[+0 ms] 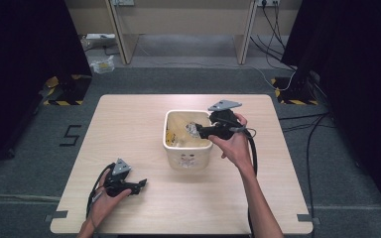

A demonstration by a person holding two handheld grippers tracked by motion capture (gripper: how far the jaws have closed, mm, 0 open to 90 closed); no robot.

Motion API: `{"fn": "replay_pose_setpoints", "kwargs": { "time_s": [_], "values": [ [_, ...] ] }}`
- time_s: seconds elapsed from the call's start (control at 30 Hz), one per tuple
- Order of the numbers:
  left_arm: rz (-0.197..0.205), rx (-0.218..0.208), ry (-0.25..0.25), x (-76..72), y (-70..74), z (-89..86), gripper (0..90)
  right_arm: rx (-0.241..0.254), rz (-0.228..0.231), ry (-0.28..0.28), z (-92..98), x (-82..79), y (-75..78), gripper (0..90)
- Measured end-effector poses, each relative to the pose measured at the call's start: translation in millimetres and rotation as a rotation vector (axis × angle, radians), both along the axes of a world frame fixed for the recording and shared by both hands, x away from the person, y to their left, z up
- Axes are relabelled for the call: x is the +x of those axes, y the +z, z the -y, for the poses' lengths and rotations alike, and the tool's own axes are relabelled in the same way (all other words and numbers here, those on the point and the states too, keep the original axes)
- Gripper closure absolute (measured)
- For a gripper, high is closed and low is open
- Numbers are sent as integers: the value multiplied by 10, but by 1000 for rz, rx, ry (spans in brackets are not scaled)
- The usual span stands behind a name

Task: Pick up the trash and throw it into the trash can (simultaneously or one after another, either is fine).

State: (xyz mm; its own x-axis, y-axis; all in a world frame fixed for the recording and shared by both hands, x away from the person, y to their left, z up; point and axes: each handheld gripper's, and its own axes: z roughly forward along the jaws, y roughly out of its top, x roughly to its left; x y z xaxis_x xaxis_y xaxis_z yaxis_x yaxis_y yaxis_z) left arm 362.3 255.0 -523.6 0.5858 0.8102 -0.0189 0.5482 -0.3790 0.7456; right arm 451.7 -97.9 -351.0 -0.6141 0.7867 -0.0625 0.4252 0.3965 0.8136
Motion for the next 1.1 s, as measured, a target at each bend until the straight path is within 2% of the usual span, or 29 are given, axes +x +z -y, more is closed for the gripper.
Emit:
{"fn": "replay_pose_setpoints", "kwargs": {
  "time_s": [0.33, 1.1],
  "values": [
    [0, 0, 0, 0, 0, 0, 140, 23, 14, -46, 268, -41, 23, 238],
    [0, 1, 0, 0, 0, 0, 141, 40, 24, -108, 638, -130, -17, 235]
  ]
}}
